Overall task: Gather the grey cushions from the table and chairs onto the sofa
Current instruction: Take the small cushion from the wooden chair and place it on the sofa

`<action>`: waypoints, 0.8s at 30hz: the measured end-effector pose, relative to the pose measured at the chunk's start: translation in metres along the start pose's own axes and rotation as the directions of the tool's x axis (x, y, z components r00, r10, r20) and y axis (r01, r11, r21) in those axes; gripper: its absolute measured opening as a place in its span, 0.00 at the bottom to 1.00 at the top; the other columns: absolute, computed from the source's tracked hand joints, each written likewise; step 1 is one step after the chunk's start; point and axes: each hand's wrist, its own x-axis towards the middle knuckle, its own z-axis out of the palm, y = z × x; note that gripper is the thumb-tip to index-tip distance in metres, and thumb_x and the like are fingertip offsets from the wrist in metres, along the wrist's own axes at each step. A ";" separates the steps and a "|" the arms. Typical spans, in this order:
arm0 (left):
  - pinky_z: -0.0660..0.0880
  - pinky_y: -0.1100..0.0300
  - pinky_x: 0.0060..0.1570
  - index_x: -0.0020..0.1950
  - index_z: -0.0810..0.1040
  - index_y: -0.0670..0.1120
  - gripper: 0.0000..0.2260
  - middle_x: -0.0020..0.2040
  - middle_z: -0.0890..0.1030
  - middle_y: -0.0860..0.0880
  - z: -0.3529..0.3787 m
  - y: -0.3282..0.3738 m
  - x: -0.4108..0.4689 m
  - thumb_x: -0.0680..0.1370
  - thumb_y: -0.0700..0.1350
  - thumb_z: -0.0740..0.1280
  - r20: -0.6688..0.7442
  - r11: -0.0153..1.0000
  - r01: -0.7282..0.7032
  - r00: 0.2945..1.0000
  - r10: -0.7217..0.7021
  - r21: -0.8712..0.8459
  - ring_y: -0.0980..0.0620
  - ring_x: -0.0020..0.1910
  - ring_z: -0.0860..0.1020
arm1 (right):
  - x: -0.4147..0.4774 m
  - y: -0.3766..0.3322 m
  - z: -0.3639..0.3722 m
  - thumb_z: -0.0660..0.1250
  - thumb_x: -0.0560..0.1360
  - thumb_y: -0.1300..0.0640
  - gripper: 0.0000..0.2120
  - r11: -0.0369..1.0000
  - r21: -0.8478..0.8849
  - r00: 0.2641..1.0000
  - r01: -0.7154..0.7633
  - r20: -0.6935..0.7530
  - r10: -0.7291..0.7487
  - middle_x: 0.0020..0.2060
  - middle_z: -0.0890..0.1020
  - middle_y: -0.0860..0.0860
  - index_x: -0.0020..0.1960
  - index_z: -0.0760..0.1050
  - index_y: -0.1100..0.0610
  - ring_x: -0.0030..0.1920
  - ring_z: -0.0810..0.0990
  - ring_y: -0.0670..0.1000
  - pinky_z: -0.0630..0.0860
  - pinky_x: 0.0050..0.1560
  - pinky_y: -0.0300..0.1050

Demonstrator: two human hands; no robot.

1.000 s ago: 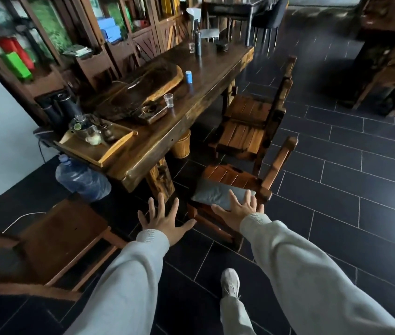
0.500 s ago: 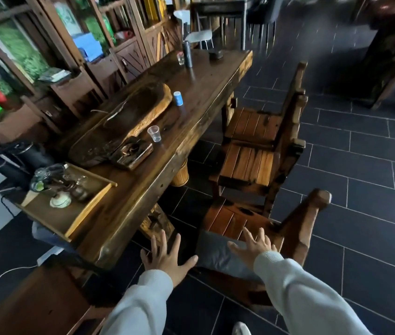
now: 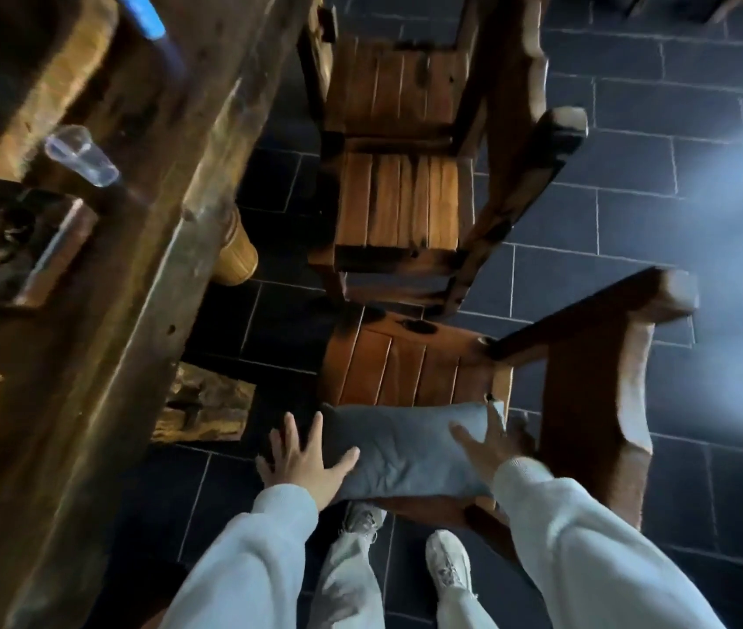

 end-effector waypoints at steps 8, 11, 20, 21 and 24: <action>0.60 0.38 0.74 0.83 0.37 0.51 0.48 0.84 0.51 0.42 0.063 -0.022 0.100 0.77 0.66 0.65 0.128 0.968 0.099 0.989 -0.070 -0.232 0.39 0.80 0.57 | 0.081 0.038 0.057 0.64 0.73 0.28 0.52 0.952 0.161 0.961 -0.259 -0.055 0.270 0.82 0.54 0.61 0.84 0.46 0.54 0.80 0.56 0.64 0.56 0.78 0.58; 0.62 0.43 0.74 0.83 0.38 0.51 0.49 0.83 0.57 0.43 0.072 -0.029 0.121 0.76 0.62 0.70 0.191 0.914 0.104 0.981 -0.030 -0.392 0.40 0.79 0.62 | 0.099 0.044 0.069 0.67 0.71 0.28 0.55 0.902 0.326 0.953 -0.285 -0.002 0.302 0.80 0.59 0.61 0.84 0.46 0.53 0.78 0.61 0.64 0.59 0.78 0.59; 0.71 0.52 0.64 0.80 0.59 0.57 0.43 0.74 0.71 0.49 0.003 -0.021 0.160 0.71 0.50 0.80 0.180 0.676 0.134 0.984 -0.001 -0.724 0.46 0.68 0.74 | 0.081 0.009 0.026 0.81 0.61 0.35 0.39 0.889 0.449 0.977 -0.086 -0.137 0.164 0.58 0.83 0.50 0.65 0.73 0.50 0.58 0.81 0.56 0.77 0.61 0.52; 0.72 0.54 0.61 0.80 0.60 0.57 0.42 0.71 0.71 0.50 -0.016 -0.012 0.163 0.72 0.45 0.80 0.151 0.650 0.088 0.988 0.042 -0.755 0.49 0.64 0.75 | 0.076 0.001 0.014 0.82 0.62 0.39 0.40 0.883 0.468 0.980 -0.034 -0.156 0.121 0.61 0.82 0.50 0.69 0.72 0.50 0.60 0.80 0.55 0.76 0.62 0.51; 0.73 0.61 0.52 0.77 0.62 0.58 0.39 0.67 0.71 0.52 -0.074 0.007 0.159 0.74 0.32 0.74 -0.033 0.532 -0.087 0.993 0.109 -0.842 0.53 0.58 0.75 | 0.052 -0.024 -0.013 0.83 0.65 0.43 0.44 0.725 0.665 0.978 0.178 -0.199 -0.058 0.66 0.79 0.47 0.75 0.67 0.48 0.66 0.78 0.51 0.75 0.68 0.55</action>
